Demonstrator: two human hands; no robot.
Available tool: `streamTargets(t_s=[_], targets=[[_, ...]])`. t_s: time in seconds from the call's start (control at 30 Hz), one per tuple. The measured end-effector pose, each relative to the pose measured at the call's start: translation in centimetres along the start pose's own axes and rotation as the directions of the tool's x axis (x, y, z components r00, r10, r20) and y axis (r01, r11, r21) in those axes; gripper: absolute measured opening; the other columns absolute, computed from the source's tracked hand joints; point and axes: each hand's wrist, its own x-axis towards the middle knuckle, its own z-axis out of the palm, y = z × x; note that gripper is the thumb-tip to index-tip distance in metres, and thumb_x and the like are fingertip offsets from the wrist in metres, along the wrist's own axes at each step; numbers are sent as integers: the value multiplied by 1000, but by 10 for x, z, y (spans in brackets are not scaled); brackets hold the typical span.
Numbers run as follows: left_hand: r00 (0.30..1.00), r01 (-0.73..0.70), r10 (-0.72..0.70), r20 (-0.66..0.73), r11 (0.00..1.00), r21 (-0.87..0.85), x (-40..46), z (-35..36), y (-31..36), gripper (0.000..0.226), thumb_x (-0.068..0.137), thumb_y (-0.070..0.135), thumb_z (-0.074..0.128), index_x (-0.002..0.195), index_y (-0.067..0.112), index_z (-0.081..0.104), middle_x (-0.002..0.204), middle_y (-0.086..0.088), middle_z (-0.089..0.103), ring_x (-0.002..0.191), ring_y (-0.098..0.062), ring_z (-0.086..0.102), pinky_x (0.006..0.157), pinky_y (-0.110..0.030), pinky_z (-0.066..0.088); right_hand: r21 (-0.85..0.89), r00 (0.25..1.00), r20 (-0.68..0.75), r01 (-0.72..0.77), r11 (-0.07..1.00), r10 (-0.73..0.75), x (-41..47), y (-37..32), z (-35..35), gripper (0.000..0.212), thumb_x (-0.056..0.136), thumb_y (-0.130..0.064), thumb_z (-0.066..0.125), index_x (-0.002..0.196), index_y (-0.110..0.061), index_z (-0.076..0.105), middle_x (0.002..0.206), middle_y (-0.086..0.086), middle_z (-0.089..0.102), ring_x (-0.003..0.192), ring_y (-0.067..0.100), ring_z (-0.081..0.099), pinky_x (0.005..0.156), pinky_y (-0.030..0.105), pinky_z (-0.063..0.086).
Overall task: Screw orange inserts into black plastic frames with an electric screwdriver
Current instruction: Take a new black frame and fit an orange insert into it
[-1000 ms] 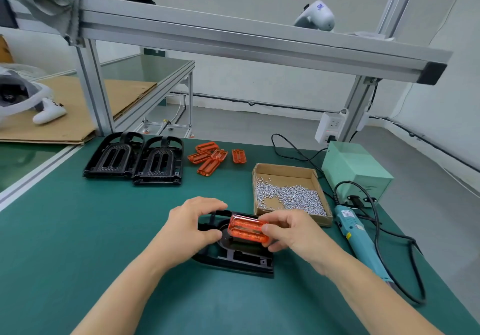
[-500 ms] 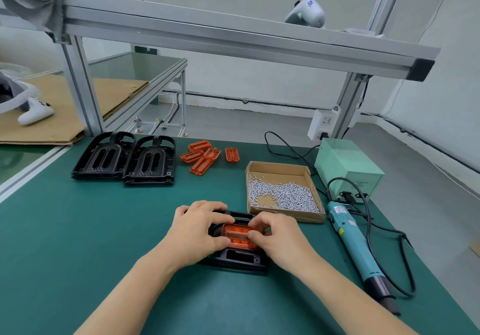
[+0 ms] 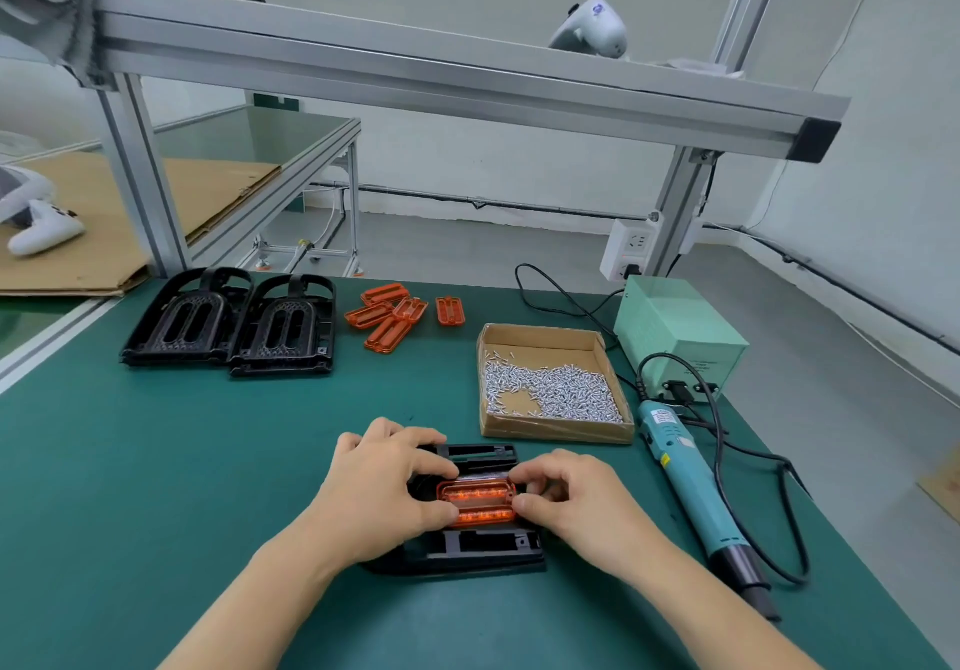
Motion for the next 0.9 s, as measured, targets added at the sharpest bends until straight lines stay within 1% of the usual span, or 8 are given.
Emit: streamTargets(t_s=[0.17,0.27,0.37,0.47,0.57,0.67,0.77,0.9], targets=[[1000,9,-10,18,999,30,-1,1,6,36,78,57,63,113,47,62,138,30,38,119,-2,28,94,-27,17,-25,999,-39,24,999,-25,-5,0,-2,19,85,-24,73,104,-28,71,87,-11,58,69,-5,53,70,8,41],[1000,0,-1,31,1000,22,-2,-1,8,35,78,56,63,113,47,62,138,33,38,118,-1,30,95,-27,18,-101,983,-181,12,995,-30,-6,2,-14,24,85,-25,71,110,-26,69,90,-13,58,75,-2,55,73,10,41],[998,-14,13,59,1000,10,-2,-3,8,34,79,53,64,112,47,62,137,35,37,118,1,30,93,-26,17,-245,939,-343,-109,963,19,-12,9,-36,30,88,-27,66,118,-26,65,101,-13,54,87,5,56,79,20,42],[997,-16,19,77,999,-41,-2,-6,9,31,80,47,67,111,45,63,134,32,40,121,0,30,99,-29,20,-485,893,-430,-354,800,134,-21,23,-60,46,92,-39,57,135,-26,48,120,-4,47,114,15,48,84,29,42],[999,-10,2,-42,982,-186,3,-12,15,22,81,36,69,102,41,67,126,26,50,121,-3,38,106,-31,27,-553,850,-448,-508,660,278,-29,34,-73,53,91,-50,53,137,-26,39,118,-1,42,115,20,45,77,31,41],[989,-36,2,-150,975,-221,20,-14,27,14,83,31,68,96,36,70,115,25,56,115,-4,43,100,-25,31,-553,839,-419,-538,636,346,-30,40,-76,56,90,-54,53,136,-26,37,117,0,41,110,21,50,73,29,39],[993,-32,8,-120,979,-201,46,-11,40,14,87,28,63,99,33,68,117,17,59,114,-8,46,98,-29,37,-578,832,-431,-551,602,349,-29,39,-75,56,91,-54,52,136,-25,35,119,1,42,104,20,55,68,27,38],[997,21,-27,-66,996,-83,82,-3,51,21,91,29,57,110,33,66,124,4,60,114,-16,50,97,-33,41,-683,835,-448,-551,480,321,-31,39,-71,50,91,-56,49,128,-22,43,116,0,49,103,18,59,66,26,38]])
